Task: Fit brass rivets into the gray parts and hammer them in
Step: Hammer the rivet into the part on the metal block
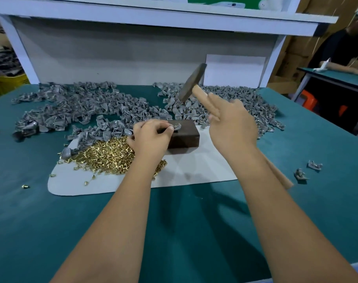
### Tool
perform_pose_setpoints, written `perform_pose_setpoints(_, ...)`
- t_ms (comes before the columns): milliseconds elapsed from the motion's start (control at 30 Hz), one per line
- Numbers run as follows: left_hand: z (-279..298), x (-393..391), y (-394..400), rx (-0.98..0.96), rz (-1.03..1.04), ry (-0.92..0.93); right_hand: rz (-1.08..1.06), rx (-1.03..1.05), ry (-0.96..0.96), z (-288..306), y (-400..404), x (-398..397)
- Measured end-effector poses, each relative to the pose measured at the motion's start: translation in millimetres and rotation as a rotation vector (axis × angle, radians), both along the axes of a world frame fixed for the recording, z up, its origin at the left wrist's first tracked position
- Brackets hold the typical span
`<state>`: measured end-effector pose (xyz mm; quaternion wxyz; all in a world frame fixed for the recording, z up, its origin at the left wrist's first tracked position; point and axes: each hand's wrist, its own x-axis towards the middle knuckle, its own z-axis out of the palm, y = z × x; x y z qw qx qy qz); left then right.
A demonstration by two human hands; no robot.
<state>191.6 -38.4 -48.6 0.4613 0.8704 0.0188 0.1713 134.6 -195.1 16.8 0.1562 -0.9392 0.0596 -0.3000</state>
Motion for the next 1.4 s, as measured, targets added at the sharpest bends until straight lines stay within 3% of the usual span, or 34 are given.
perform_pose_setpoints(133,1,0,0,-0.052,-0.013,0.039,-0.142,0.094,0.079,-20,1,7)
perform_pose_setpoints(367,2,2,-1,-0.126,-0.024,0.058,-0.209,0.147,0.225,-49,-12,11)
perform_pose_setpoints(667,4,-1,-1,-0.139,-0.028,0.063,-0.23,0.015,0.265,-54,-11,11)
perform_pose_setpoints(833,5,-3,0,-0.066,-0.033,0.062,-0.274,-0.144,0.195,-56,-7,9)
perform_pose_setpoints(1100,10,-8,-1,-0.026,-0.057,-0.026,0.073,0.134,-0.116,-57,14,10)
perform_pose_setpoints(1233,14,-12,-5,-0.074,-0.163,-0.082,0.249,0.301,-0.13,-58,22,10)
perform_pose_setpoints(1400,14,-13,-4,-0.07,-0.2,-0.098,0.299,0.447,-0.099,-60,26,12)
